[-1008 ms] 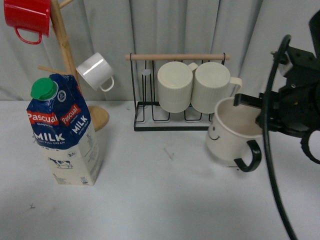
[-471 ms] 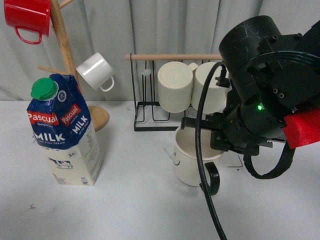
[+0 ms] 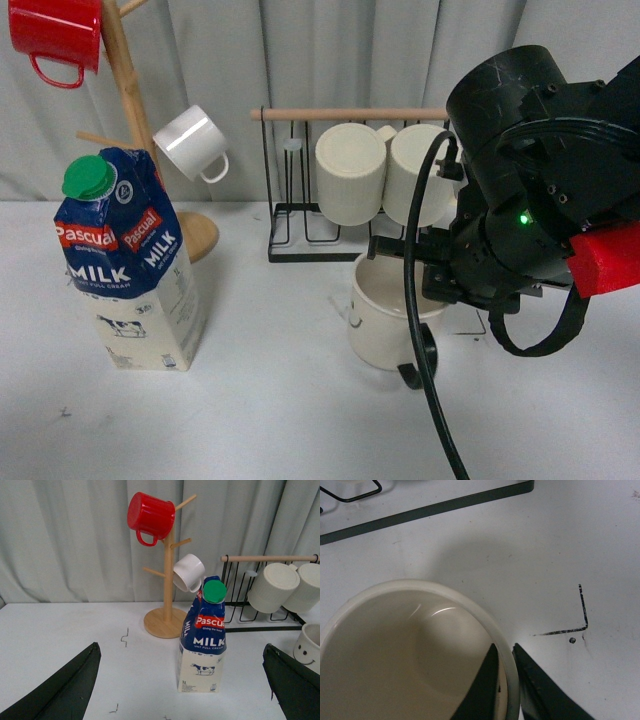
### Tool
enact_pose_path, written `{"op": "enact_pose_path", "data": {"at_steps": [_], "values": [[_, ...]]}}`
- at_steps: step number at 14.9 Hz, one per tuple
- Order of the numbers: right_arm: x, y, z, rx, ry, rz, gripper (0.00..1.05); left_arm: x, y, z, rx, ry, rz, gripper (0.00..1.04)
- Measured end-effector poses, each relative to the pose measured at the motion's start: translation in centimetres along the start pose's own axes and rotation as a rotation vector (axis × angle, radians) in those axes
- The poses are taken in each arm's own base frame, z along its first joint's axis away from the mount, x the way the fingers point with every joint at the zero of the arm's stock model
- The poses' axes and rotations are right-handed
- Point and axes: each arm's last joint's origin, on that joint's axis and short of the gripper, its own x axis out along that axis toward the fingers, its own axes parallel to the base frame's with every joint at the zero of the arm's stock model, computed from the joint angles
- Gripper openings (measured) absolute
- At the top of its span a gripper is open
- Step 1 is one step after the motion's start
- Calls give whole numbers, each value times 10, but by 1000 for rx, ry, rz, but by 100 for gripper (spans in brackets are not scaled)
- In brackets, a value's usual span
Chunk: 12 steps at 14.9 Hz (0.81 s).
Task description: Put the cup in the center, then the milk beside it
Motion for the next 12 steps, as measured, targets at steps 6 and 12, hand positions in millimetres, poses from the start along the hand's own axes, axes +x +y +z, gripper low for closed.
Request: {"op": "enact_pose_path", "data": {"at_steps": [6,12], "values": [[-30,-4,6,40,-78,148,74,0,0,0,0,0,0,98],[-139,-63,-10,-85,-791,77,70,0,0,0,0,0,1,98]]}}
